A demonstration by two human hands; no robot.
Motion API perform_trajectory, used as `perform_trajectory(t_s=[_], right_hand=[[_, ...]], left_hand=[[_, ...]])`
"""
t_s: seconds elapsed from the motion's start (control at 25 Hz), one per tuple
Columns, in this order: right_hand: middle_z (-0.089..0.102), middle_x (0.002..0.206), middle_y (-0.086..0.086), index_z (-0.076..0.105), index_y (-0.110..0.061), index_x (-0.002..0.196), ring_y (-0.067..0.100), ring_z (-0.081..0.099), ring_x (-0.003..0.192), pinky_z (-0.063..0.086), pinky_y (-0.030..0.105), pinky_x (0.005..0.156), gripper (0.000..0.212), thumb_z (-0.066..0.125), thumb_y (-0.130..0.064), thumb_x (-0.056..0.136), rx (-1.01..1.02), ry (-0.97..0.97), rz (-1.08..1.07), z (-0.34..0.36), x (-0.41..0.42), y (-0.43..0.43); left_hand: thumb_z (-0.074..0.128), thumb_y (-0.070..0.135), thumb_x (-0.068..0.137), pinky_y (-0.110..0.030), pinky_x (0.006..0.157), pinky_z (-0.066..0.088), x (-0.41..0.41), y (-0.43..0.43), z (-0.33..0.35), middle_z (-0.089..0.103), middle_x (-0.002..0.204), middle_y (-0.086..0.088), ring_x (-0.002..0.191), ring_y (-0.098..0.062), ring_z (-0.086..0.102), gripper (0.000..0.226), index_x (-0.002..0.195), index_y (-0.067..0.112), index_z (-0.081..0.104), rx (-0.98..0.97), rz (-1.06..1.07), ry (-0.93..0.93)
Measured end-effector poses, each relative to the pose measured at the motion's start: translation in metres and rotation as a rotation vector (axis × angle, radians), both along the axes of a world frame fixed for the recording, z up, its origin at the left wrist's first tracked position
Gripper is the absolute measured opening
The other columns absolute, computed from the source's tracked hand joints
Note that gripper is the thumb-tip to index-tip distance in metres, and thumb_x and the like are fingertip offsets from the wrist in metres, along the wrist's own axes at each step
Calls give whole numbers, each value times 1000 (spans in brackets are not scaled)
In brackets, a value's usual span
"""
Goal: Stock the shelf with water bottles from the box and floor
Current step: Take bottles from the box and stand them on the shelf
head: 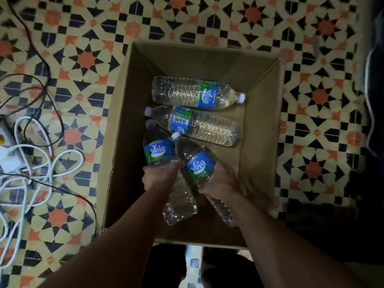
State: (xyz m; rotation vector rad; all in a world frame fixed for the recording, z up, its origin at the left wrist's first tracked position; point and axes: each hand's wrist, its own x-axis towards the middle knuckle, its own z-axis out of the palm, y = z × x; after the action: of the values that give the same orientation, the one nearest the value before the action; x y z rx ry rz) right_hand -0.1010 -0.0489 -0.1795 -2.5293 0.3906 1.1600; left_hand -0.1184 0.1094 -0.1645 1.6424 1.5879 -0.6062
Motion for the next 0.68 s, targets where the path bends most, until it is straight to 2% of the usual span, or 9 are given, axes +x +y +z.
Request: perform_trajectory(t_s=[0.12,0.24,0.36,0.44,0.56,0.6,0.68], right_hand=[[63,119,0,45,-27,124,25,61,110,52,33,89,91,90,-41,46,86,-17,-153,45,-2,-8],[63,112,-3,49,-26,121,21,63,103,45,24,77,87,90,-48,48,143,-51,-279,106,0,-20],[62,115,-3,50,-21,123,18,62,101,50,24,73,82,93,-34,53,261,-107,-429,167,0,-37],[61,107,-6,47,-24,118,11,61,91,45,20,65,71,90,-25,61,341,-144,-540,219,-8,-51],[63,97,-15,46,-37,107,8,64,86,54,28,73,69,90,-40,54,353,-293,-679,300,-32,-75],[67,97,-15,49,-36,106,9,67,87,57,32,75,72,91,-44,48,369,-341,-723,324,-40,-84],[71,94,-14,56,-31,110,6,70,85,58,30,72,80,93,-42,40,388,-439,-823,379,-61,-104]], left_hand=[[90,55,44,-45,93,54,-6,-13,48,63,120,-13,110,-36,63,99,123,10,49,39,-10,-108],[90,49,54,-39,95,51,-13,-22,108,66,114,-11,110,-30,63,80,116,13,54,60,-104,-232],[91,42,58,-28,81,46,-9,-29,176,63,96,1,88,-17,59,66,105,16,53,20,-242,-356],[93,38,58,-22,74,42,-5,-38,227,61,88,10,76,-6,56,61,102,19,53,-38,-319,-447],[95,34,55,-18,68,44,-1,-56,311,66,86,15,77,7,61,62,103,23,58,-121,-428,-606],[96,35,52,-16,68,45,0,-64,336,68,86,14,75,9,63,64,104,25,59,-152,-465,-642],[95,46,41,-19,71,52,0,-82,385,73,88,10,76,9,67,75,105,27,62,-210,-522,-691]])
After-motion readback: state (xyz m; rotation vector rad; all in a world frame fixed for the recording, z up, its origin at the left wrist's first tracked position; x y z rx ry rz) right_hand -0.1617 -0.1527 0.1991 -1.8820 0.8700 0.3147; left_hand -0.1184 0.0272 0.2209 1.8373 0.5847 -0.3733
